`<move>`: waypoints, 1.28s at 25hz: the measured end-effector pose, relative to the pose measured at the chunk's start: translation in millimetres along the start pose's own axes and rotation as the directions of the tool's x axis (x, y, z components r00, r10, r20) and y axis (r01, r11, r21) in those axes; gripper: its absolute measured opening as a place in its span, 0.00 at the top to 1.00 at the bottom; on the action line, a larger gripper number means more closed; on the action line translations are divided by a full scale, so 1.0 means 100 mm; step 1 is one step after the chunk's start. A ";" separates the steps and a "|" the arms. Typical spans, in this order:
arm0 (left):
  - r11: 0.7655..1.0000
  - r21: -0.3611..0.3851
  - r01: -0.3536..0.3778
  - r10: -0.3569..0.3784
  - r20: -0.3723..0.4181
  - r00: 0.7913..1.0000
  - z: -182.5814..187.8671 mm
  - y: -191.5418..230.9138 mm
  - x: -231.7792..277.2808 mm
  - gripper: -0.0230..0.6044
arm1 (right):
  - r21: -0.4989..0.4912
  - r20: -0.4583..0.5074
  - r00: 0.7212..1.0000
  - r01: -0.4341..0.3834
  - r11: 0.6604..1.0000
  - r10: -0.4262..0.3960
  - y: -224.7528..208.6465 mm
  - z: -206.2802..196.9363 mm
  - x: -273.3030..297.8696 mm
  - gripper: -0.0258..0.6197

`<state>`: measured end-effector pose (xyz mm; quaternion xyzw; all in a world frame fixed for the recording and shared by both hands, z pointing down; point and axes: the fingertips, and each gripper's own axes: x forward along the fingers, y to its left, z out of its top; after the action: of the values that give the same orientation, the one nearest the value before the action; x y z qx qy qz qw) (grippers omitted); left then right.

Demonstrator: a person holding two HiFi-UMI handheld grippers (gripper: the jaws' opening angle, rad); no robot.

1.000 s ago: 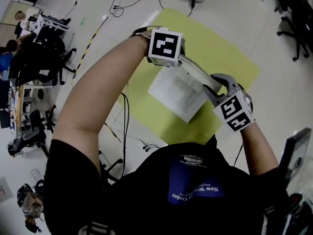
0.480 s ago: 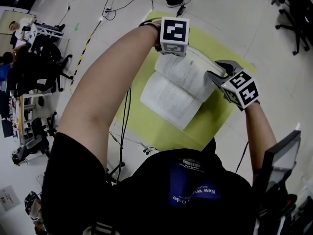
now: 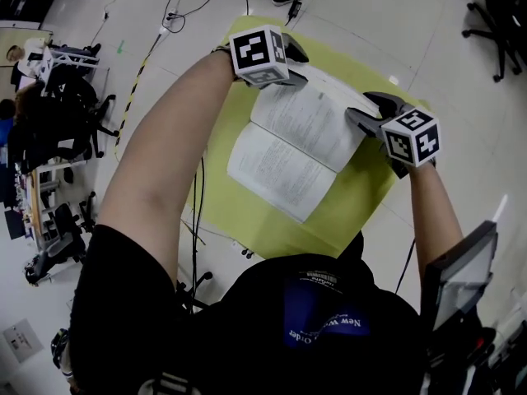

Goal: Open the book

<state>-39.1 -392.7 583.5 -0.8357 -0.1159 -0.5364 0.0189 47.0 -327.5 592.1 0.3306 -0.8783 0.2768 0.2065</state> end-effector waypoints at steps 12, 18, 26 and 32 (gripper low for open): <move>0.889 -0.313 -0.334 0.380 0.097 0.920 -0.51 0.15 -0.30 0.68 | -0.300 -0.014 0.969 0.231 0.925 -0.247 -0.02 -0.09 -0.02 0.83; 0.936 -0.223 -0.273 0.287 0.032 0.957 -0.56 -0.30 -0.35 0.68 | -0.311 0.010 0.996 0.085 0.946 -0.087 0.43 0.05 -0.06 0.98; 0.903 -0.240 -0.357 0.354 -0.055 0.934 -0.78 0.09 -0.53 0.68 | -0.344 0.014 0.998 -0.051 0.938 0.059 0.77 0.03 0.12 0.98; 0.925 -0.091 -0.369 0.374 0.047 0.926 0.23 0.42 -0.64 0.68 | -0.339 0.000 0.982 -0.177 0.924 0.188 1.19 -0.05 0.22 0.98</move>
<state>-34.9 -441.4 520.3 -0.8592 0.0657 -0.5007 0.0830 -49.6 -260.0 566.1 0.2119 -0.9428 0.1350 0.2189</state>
